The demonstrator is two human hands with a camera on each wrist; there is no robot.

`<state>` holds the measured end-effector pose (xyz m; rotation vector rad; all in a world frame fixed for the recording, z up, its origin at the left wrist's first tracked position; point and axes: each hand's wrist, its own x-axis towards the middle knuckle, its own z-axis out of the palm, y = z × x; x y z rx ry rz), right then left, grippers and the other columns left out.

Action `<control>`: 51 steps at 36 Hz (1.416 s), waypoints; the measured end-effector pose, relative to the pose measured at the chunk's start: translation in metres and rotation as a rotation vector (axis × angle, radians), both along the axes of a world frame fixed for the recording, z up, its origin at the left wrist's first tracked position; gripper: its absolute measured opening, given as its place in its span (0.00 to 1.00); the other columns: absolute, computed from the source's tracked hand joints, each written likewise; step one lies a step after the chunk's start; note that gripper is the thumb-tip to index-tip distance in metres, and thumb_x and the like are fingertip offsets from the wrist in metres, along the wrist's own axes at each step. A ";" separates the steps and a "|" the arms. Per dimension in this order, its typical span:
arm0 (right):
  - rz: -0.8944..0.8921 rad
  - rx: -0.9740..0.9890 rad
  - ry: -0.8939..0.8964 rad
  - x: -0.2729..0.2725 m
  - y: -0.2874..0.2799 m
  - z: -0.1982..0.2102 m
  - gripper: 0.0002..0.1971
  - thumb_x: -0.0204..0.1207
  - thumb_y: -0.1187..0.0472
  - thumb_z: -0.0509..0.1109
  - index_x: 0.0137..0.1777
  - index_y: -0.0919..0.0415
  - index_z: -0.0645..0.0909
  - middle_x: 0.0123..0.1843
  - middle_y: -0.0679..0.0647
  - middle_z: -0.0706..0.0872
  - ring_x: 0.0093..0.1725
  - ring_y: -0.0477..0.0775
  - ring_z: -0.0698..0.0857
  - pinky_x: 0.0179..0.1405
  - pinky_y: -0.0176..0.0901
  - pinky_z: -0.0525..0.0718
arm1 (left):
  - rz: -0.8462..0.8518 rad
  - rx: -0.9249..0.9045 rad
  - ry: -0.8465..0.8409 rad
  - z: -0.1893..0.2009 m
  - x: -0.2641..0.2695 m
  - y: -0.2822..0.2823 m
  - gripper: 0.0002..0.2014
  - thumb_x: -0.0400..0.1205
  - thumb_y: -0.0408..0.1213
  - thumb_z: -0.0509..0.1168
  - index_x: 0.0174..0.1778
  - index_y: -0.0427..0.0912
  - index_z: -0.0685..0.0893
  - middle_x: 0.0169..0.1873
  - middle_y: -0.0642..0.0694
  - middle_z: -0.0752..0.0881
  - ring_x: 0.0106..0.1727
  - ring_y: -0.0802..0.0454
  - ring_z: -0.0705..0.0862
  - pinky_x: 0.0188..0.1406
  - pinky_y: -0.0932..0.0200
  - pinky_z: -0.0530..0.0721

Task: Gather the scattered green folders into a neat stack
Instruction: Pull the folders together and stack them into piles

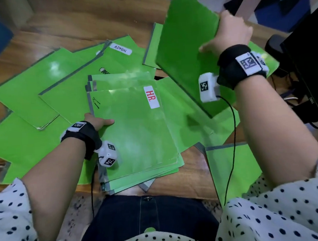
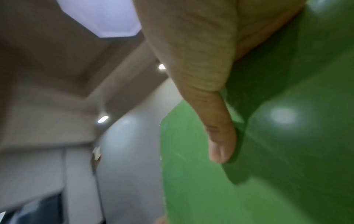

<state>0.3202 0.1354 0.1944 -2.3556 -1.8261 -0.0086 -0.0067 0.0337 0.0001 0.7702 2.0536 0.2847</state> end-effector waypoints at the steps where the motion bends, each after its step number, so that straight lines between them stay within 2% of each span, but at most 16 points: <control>1: -0.028 -0.019 0.115 -0.002 0.001 0.001 0.43 0.60 0.45 0.84 0.70 0.63 0.70 0.68 0.62 0.81 0.69 0.65 0.79 0.72 0.61 0.72 | 0.000 0.003 -0.002 0.001 0.000 0.000 0.47 0.72 0.45 0.77 0.80 0.33 0.56 0.74 0.33 0.70 0.71 0.34 0.73 0.67 0.40 0.75; 5: -0.150 -0.198 0.504 -0.003 -0.006 -0.046 0.47 0.52 0.42 0.86 0.67 0.67 0.75 0.66 0.60 0.83 0.65 0.62 0.83 0.55 0.49 0.83 | 0.001 0.014 -0.016 -0.001 -0.001 -0.001 0.48 0.73 0.44 0.77 0.80 0.32 0.55 0.74 0.33 0.69 0.72 0.34 0.72 0.67 0.40 0.75; 8: -0.225 -0.364 0.579 -0.002 -0.026 -0.098 0.45 0.58 0.40 0.83 0.68 0.70 0.76 0.64 0.62 0.83 0.61 0.63 0.84 0.48 0.46 0.81 | 0.011 0.014 -0.029 -0.004 -0.002 -0.001 0.48 0.73 0.44 0.76 0.81 0.33 0.54 0.75 0.34 0.68 0.73 0.34 0.71 0.68 0.40 0.74; 11: -0.271 -0.516 0.525 -0.001 -0.047 -0.144 0.42 0.64 0.39 0.79 0.67 0.72 0.75 0.66 0.65 0.82 0.63 0.64 0.83 0.52 0.48 0.81 | 0.015 -0.003 -0.032 -0.005 -0.002 -0.002 0.48 0.73 0.44 0.76 0.81 0.35 0.53 0.76 0.34 0.67 0.74 0.34 0.70 0.69 0.41 0.73; 17: -0.307 -0.565 0.483 0.003 -0.060 -0.184 0.55 0.53 0.33 0.81 0.73 0.70 0.71 0.77 0.64 0.71 0.69 0.70 0.78 0.64 0.62 0.82 | 0.016 0.004 -0.044 -0.006 0.000 0.000 0.48 0.73 0.43 0.76 0.82 0.36 0.53 0.76 0.35 0.67 0.74 0.35 0.71 0.69 0.40 0.73; 23: -0.345 -0.617 0.577 0.008 -0.064 -0.171 0.40 0.64 0.41 0.80 0.67 0.71 0.75 0.64 0.65 0.83 0.48 0.64 0.82 0.44 0.50 0.82 | -0.012 -0.007 -0.033 -0.009 -0.002 0.000 0.48 0.73 0.45 0.76 0.81 0.36 0.52 0.74 0.34 0.69 0.71 0.34 0.73 0.68 0.39 0.75; 26: -0.344 -0.623 0.579 0.012 -0.067 -0.167 0.31 0.63 0.42 0.81 0.53 0.67 0.79 0.55 0.63 0.86 0.42 0.61 0.84 0.46 0.52 0.85 | -0.030 -0.021 -0.028 -0.010 -0.004 0.000 0.49 0.72 0.46 0.76 0.81 0.36 0.53 0.73 0.33 0.70 0.69 0.33 0.75 0.66 0.37 0.76; 28: -0.308 -0.644 0.572 0.012 -0.065 -0.161 0.27 0.64 0.45 0.81 0.45 0.69 0.78 0.51 0.62 0.87 0.36 0.57 0.82 0.38 0.47 0.84 | -0.034 -0.025 -0.029 -0.009 -0.004 -0.001 0.50 0.72 0.47 0.77 0.81 0.37 0.52 0.74 0.33 0.70 0.69 0.32 0.75 0.66 0.36 0.76; 30: -0.271 -0.661 0.574 0.010 -0.060 -0.151 0.21 0.69 0.49 0.79 0.45 0.68 0.78 0.58 0.65 0.86 0.41 0.58 0.83 0.38 0.46 0.81 | -0.031 -0.025 -0.021 -0.009 -0.004 0.000 0.50 0.72 0.47 0.76 0.81 0.37 0.52 0.74 0.33 0.69 0.70 0.32 0.74 0.67 0.36 0.76; 31: -0.251 -0.656 0.558 0.009 -0.057 -0.144 0.22 0.70 0.52 0.79 0.53 0.69 0.79 0.64 0.66 0.84 0.50 0.62 0.84 0.45 0.48 0.82 | -0.029 -0.022 -0.020 -0.008 -0.003 -0.001 0.50 0.72 0.47 0.76 0.81 0.37 0.52 0.74 0.34 0.69 0.70 0.32 0.74 0.67 0.36 0.76; 33: -0.207 -0.568 0.510 0.008 -0.051 -0.130 0.36 0.71 0.55 0.78 0.74 0.72 0.70 0.74 0.65 0.76 0.69 0.65 0.79 0.63 0.51 0.79 | -0.025 -0.015 -0.022 -0.004 -0.002 -0.002 0.50 0.72 0.47 0.77 0.82 0.37 0.52 0.75 0.34 0.68 0.71 0.32 0.73 0.67 0.36 0.76; 34: -0.189 -0.520 0.492 0.006 -0.048 -0.120 0.39 0.70 0.56 0.79 0.77 0.70 0.67 0.75 0.65 0.75 0.71 0.65 0.78 0.67 0.52 0.78 | -0.021 -0.017 -0.021 -0.004 -0.002 -0.002 0.51 0.72 0.47 0.77 0.82 0.37 0.52 0.75 0.33 0.69 0.71 0.32 0.73 0.67 0.36 0.76; 38: -0.091 -0.354 0.367 0.005 -0.040 -0.076 0.25 0.69 0.57 0.80 0.65 0.64 0.81 0.63 0.62 0.86 0.62 0.62 0.84 0.62 0.52 0.82 | -0.019 -0.010 -0.013 -0.002 -0.001 -0.003 0.50 0.72 0.46 0.77 0.82 0.35 0.52 0.75 0.33 0.68 0.72 0.32 0.73 0.68 0.37 0.76; 44: 0.060 -0.096 0.196 0.005 -0.041 0.000 0.19 0.69 0.58 0.80 0.59 0.61 0.84 0.59 0.63 0.87 0.60 0.64 0.84 0.59 0.50 0.80 | 0.019 0.012 -0.013 -0.004 0.002 -0.005 0.50 0.72 0.44 0.77 0.81 0.35 0.53 0.76 0.33 0.67 0.73 0.33 0.71 0.68 0.37 0.74; 48: 0.065 0.066 0.355 0.008 -0.043 0.022 0.21 0.67 0.54 0.81 0.59 0.60 0.85 0.59 0.60 0.88 0.61 0.60 0.85 0.63 0.50 0.81 | 0.021 0.015 -0.015 -0.002 0.002 -0.006 0.49 0.72 0.44 0.77 0.81 0.34 0.54 0.76 0.33 0.67 0.74 0.33 0.71 0.69 0.38 0.74; 51: -0.018 0.064 0.585 0.005 -0.046 0.004 0.22 0.63 0.54 0.83 0.56 0.59 0.85 0.57 0.58 0.90 0.57 0.58 0.88 0.61 0.56 0.84 | -0.003 0.028 -0.015 0.001 0.002 -0.007 0.49 0.72 0.47 0.76 0.81 0.33 0.55 0.77 0.33 0.66 0.74 0.34 0.70 0.68 0.40 0.73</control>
